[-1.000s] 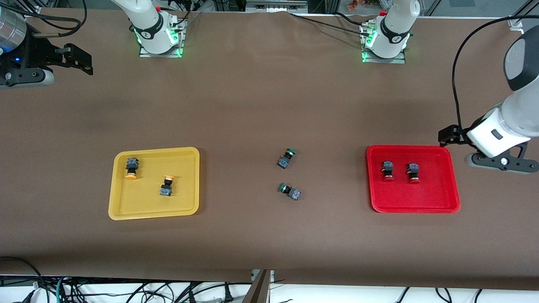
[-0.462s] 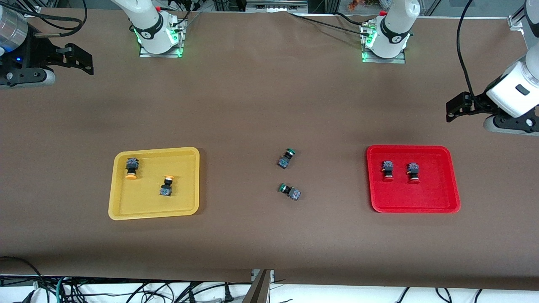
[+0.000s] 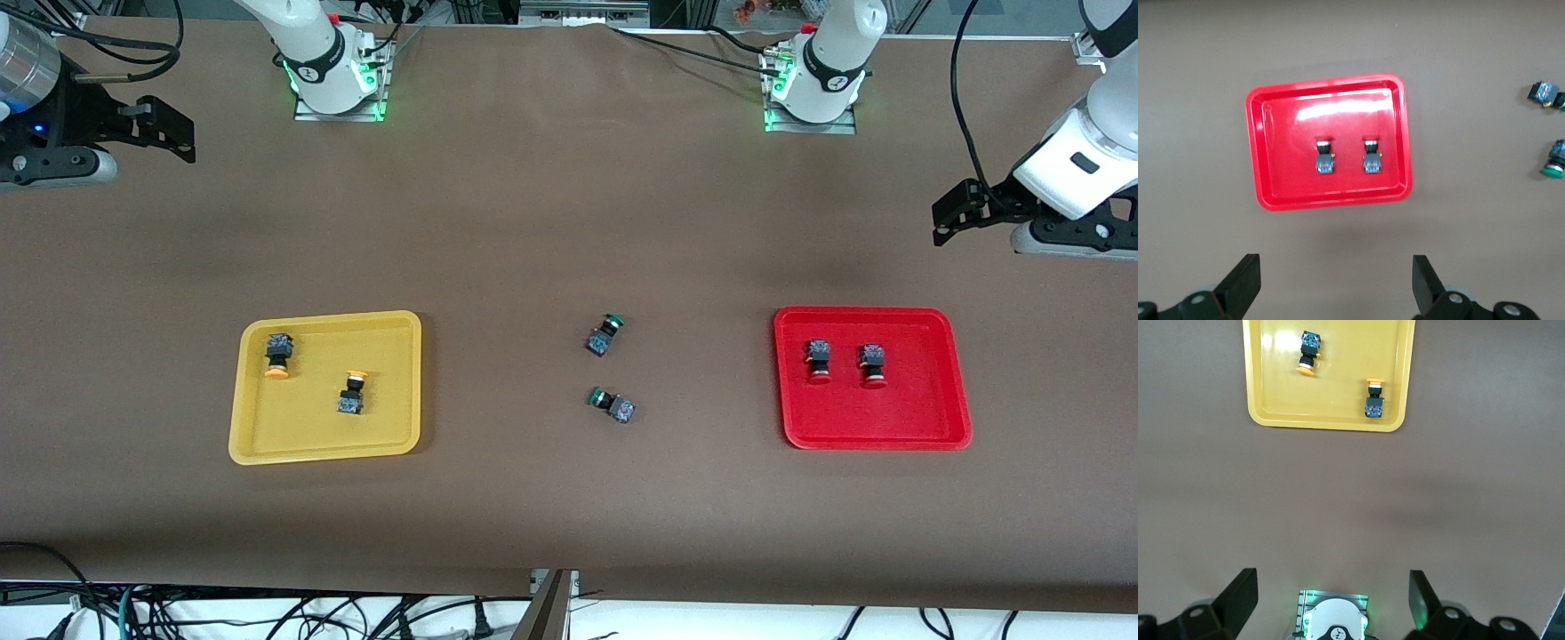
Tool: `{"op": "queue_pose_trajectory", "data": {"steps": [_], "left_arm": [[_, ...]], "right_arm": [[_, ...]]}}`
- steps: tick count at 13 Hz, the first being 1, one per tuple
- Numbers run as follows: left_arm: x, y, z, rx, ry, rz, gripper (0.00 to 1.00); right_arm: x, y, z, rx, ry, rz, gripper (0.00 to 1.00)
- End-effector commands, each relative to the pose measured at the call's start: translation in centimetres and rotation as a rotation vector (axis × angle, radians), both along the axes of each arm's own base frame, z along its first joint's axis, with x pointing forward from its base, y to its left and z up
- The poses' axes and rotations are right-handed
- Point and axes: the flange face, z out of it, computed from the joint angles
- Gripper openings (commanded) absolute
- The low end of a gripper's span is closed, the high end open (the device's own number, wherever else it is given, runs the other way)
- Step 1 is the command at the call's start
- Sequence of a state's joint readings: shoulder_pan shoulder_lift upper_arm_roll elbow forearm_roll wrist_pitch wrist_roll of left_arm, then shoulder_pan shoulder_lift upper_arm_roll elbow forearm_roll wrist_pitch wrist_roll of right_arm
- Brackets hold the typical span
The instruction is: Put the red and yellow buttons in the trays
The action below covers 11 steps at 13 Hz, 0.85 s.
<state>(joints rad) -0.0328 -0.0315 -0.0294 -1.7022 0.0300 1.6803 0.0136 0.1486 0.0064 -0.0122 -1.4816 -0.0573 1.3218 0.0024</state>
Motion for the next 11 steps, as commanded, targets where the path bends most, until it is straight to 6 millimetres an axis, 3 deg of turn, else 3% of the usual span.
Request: {"op": "queue_pose_trajectory", "data": {"steps": [1, 5, 11], "left_arm": [[-0.7, 0.0, 1.1, -0.028, 0.007, 0.016, 1.0], [-0.3, 0.4, 0.6, -0.02, 0.015, 0.022, 1.0], [-0.4, 0.2, 1.6, -0.014, 0.04, 0.013, 1.0]], "right_arm": [[-0.1, 0.3, 0.0, -0.018, -0.01, -0.003, 1.0], [-0.1, 0.5, 0.0, -0.02, -0.009, 0.002, 1.0], [-0.2, 0.5, -0.1, -0.024, -0.003, 0.003, 1.0]]}}
